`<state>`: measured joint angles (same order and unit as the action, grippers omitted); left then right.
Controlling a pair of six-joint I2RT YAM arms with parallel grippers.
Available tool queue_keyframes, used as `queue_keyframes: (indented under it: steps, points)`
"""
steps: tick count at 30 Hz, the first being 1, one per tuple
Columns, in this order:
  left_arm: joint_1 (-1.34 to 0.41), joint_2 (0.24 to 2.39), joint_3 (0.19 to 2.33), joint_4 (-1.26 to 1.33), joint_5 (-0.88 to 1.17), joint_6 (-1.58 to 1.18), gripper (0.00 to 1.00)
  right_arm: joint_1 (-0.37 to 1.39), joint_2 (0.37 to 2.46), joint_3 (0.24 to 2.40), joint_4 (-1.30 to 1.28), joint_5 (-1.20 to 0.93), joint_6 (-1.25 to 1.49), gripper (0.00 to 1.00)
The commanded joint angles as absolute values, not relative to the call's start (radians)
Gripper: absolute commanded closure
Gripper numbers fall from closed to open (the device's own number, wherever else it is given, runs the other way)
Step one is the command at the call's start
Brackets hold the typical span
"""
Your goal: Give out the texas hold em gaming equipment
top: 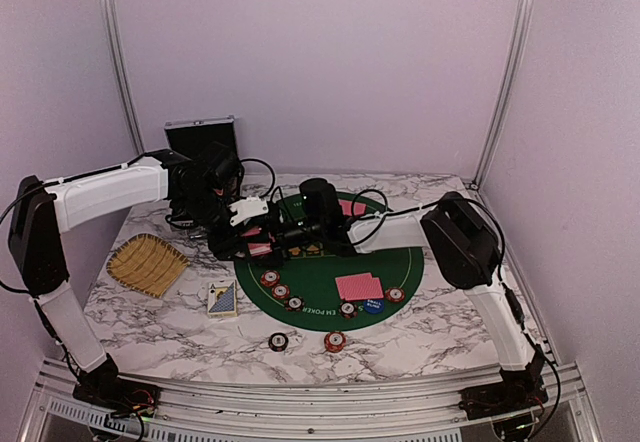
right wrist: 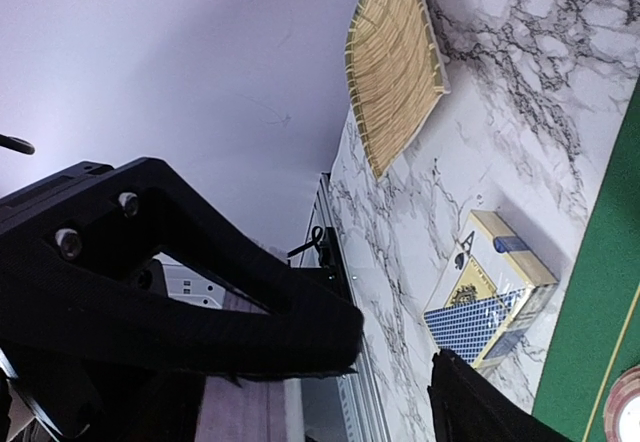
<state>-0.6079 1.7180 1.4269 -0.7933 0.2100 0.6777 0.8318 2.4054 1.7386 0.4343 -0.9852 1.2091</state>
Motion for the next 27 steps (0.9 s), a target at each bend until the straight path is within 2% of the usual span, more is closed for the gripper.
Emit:
queue_keyframes:
  steps: [1,15,23,27]
  points:
    - [-0.607,1.691,1.44,-0.805,0.218,0.681,1.0,0.818,2.381,1.725,0.333,-0.968,1.119,0.23]
    - [-0.607,1.692,1.44,-0.806,0.221,0.683,1.0,0.776,2.288,1.631,0.26,-0.942,1.031,0.42]
    - [-0.607,1.695,1.434,-0.805,0.217,0.683,1.0,0.768,2.237,1.614,0.273,-0.96,1.034,0.4]
    - [-0.607,1.692,1.434,-0.805,0.217,0.685,1.0,0.748,2.199,1.586,0.254,-0.953,1.015,0.44]
